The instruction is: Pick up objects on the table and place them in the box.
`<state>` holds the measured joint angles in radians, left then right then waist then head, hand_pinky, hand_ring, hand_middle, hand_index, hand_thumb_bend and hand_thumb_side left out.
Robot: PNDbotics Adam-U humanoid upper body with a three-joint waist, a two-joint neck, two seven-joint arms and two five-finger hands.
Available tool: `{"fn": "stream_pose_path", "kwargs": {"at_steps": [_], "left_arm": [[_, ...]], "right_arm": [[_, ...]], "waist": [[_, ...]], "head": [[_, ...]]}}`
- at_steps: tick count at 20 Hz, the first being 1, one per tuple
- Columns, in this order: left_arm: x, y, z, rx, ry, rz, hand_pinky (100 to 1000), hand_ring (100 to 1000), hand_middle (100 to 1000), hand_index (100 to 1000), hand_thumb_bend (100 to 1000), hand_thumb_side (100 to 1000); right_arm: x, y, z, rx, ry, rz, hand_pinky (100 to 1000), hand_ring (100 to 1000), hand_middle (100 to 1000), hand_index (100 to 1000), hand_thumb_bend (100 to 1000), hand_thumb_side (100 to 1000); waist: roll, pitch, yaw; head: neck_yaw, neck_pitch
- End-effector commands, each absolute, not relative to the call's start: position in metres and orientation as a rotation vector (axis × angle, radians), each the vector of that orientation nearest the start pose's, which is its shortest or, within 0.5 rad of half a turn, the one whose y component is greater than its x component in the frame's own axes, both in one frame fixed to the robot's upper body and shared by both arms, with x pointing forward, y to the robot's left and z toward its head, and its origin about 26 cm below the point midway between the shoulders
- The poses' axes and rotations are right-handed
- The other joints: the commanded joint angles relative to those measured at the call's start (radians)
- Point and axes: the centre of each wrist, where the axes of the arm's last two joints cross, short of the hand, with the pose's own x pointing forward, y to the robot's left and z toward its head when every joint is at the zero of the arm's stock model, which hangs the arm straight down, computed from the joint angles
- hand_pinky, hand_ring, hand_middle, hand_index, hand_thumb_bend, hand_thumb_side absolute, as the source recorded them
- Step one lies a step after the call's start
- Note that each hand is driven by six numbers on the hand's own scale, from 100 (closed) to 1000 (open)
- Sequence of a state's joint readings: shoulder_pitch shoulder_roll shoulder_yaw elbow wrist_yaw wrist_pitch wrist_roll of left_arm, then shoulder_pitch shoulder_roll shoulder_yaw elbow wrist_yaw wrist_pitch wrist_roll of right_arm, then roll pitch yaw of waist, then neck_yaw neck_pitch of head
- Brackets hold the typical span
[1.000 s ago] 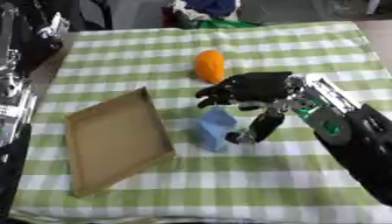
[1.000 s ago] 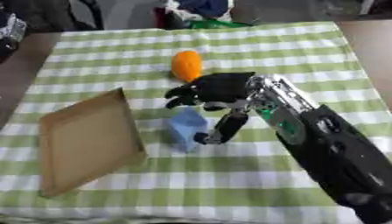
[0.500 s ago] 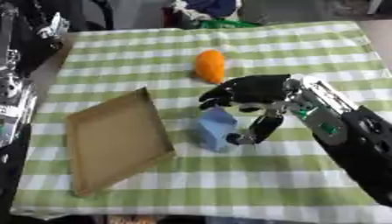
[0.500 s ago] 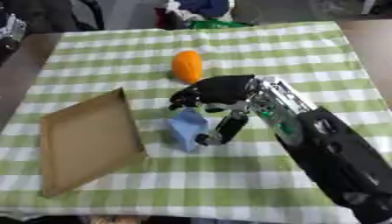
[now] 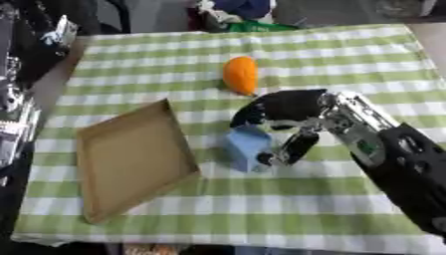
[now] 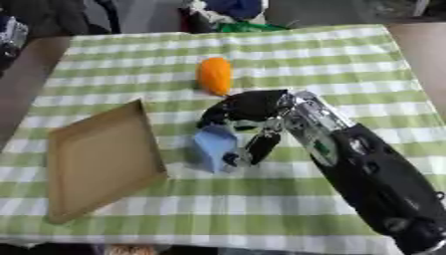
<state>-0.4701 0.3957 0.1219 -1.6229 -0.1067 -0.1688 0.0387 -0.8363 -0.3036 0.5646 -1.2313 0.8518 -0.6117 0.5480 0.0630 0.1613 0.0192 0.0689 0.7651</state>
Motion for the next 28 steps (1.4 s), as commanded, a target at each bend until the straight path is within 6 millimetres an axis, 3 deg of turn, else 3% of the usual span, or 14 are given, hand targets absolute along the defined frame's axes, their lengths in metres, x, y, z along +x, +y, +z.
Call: {"fn": "stream_pose_path", "kwargs": {"at_steps": [1,4,7,12,19,24,28], "left_arm": [[0.365,0.319,0.202,0.465,-2.286,-0.346,467,501,512,762,374,481],[0.365,0.319,0.202,0.465,-2.286,-0.345,466,501,512,760,374,481],[0.364,0.319,0.202,0.465,-2.286,-0.346,466,501,512,759,374,482],[0.364,0.318,0.203,0.463,-2.290,-0.359,469,503,514,760,375,482],[0.366,0.311,0.207,0.437,-2.298,-0.408,470,505,516,763,377,484],[0.368,0.303,0.211,0.403,-2.314,-0.440,470,505,517,764,378,483],[0.369,0.297,0.213,0.382,-2.324,-0.455,470,505,517,764,380,483]], "right_arm": [[0.422,-0.122,0.156,0.360,1.684,-2.754,899,899,803,998,208,369],[0.422,-0.122,0.157,0.356,1.717,-2.729,889,860,655,983,174,309],[0.421,-0.122,0.162,0.359,1.778,-2.680,882,837,587,975,139,262],[0.419,-0.119,0.178,0.370,1.849,-2.611,880,832,573,972,126,231],[0.419,-0.102,0.213,0.400,1.914,-2.531,881,836,574,971,132,208],[0.423,-0.083,0.214,0.377,1.890,-2.568,883,839,579,972,120,239],[0.430,-0.071,0.204,0.366,1.874,-2.643,884,836,578,974,100,251]], "waist": [[-0.001,-0.012,0.001],[-0.003,-0.012,0.000],[-0.004,-0.013,-0.002],[-0.009,-0.018,0.004],[-0.015,-0.026,0.051],[-0.015,-0.026,0.097],[-0.012,-0.025,0.132]], "head": [[0.000,0.005],[0.001,0.005],[0.002,0.004],[0.002,0.005],[-0.019,0.005],[-0.051,0.005],[-0.071,0.005]]}}
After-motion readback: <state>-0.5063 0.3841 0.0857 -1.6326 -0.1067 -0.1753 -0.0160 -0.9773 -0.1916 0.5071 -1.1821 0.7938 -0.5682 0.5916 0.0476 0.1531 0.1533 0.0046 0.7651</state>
